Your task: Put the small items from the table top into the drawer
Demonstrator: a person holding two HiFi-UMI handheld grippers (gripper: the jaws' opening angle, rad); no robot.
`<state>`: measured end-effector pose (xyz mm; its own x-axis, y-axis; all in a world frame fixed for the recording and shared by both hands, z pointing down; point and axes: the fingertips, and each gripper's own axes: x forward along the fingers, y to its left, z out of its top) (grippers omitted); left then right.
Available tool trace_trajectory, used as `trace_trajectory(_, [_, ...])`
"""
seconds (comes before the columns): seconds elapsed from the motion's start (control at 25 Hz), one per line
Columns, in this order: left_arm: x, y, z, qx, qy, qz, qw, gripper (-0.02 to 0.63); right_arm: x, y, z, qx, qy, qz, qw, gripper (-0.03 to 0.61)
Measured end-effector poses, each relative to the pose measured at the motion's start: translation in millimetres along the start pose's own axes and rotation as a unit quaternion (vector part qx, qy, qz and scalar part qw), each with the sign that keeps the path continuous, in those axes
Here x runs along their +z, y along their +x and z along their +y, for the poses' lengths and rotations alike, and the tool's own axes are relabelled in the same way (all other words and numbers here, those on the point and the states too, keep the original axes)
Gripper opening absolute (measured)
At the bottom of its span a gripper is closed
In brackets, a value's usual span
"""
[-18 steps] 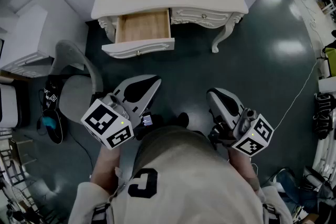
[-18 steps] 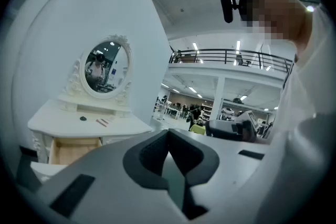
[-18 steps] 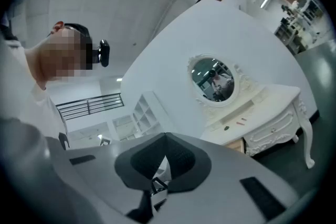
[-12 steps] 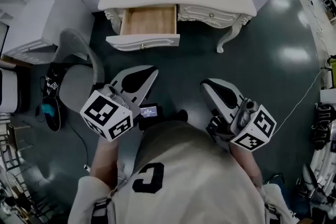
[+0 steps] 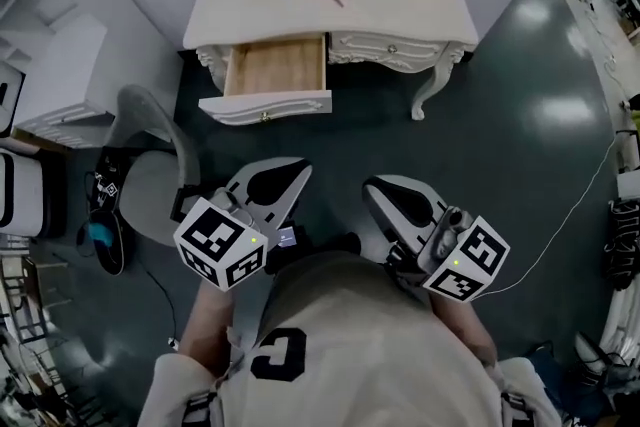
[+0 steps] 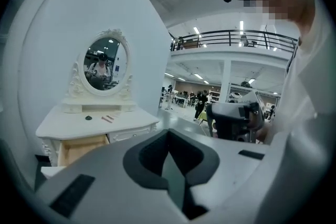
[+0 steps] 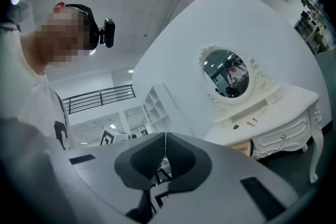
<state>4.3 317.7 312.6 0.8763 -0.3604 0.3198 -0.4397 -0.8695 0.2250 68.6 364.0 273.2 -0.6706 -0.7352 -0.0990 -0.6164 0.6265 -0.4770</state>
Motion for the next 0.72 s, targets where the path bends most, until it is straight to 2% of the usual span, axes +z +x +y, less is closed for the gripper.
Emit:
trace_trajectory(0.36, [16.6,17.4,-15.5,0.025,0.012,0.003,0.9996,0.057,11.5,-16.7,-9.4,0.032,0.018,0.004,0.999,0.028])
trace_trajectory(0.56, [16.0,13.5,-0.1,0.054,0.001,0.004,0.9985,0.057,5.6,-1.7,-15.1,0.054,0.029,0.02,0.998,0.028])
trace_trajectory(0.72, [12.0,11.4,21.7,0.086,0.026,0.026,0.9957,0.057,4.9,19.2,-19.2,0.071,0.022,0.031,0.997,0.028])
